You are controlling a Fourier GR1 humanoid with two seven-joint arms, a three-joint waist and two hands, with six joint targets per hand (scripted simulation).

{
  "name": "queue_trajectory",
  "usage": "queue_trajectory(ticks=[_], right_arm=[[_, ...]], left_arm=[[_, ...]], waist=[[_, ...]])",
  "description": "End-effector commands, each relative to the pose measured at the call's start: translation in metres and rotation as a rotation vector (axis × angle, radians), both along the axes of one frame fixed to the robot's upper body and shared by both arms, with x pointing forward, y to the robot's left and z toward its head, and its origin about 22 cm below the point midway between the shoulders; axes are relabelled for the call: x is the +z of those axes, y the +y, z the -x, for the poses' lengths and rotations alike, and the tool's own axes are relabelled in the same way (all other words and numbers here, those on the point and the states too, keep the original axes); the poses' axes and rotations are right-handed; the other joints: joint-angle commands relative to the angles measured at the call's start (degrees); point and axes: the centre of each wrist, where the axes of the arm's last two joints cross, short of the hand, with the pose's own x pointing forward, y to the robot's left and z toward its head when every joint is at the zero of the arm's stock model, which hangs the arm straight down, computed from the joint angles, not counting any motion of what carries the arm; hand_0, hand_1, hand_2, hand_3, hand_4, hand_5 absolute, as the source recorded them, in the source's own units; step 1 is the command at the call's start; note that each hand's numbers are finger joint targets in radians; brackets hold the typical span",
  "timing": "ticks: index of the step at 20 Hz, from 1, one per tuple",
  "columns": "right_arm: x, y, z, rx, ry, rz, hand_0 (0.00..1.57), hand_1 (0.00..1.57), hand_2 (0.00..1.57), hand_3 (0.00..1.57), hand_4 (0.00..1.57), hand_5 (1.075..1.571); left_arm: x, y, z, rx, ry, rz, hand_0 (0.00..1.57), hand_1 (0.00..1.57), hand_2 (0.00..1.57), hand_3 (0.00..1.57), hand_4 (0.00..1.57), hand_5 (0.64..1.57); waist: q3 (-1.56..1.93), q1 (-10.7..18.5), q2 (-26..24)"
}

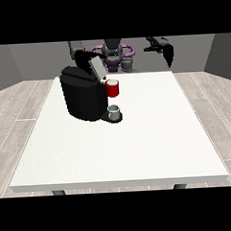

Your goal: Insert the coffee pod into the coffee machine and close the lid

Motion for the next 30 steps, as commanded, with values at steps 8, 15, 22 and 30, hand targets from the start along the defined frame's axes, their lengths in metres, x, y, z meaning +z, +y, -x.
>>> queue_trajectory(ticks=[8, 15, 22, 30], right_arm=[[0.012, 0.029, -0.012, 0.039, -0.013, 0.048, 0.0, 0.0, 0.0, 0.0, 0.11, 1.571], [0.019, 0.036, -0.022, 0.036, -0.04, 0.14, 0.0, 0.0, 0.0, 0.0, 0.17, 1.571], [0.043, 0.046, -0.029, 0.053, -0.063, 0.131, 0.0, 0.0, 0.0, 0.0, 0.12, 1.571], [0.008, 0.086, 0.0, 0.261, -0.083, 0.029, 0.0, 0.0, 0.0, 0.0, 0.26, 1.571]], left_arm=[[-0.007, 0.017, -0.002, 0.046, -0.013, -0.013, 0.0, 0.0, 0.0, 0.0, 0.17, 1.571], [0.013, -0.016, -0.008, -0.02, 0.002, -0.004, 0.0, 0.0, 0.0, 0.0, 0.15, 1.571], [-0.013, -0.008, 0.009, -0.042, -0.07, -0.003, 0.0, 0.0, 0.0, 0.0, 0.2, 1.571], [-0.025, -0.028, 0.01, 0.019, -0.027, 0.048, 0.0, 0.0, 0.0, 0.0, 0.19, 1.571]], waist=[[0.18, -0.19, 1.59], [0.2, 3.19, 0.89], [0.18, 2.78, 0.39], [0.19, -2.87, -4.46]])
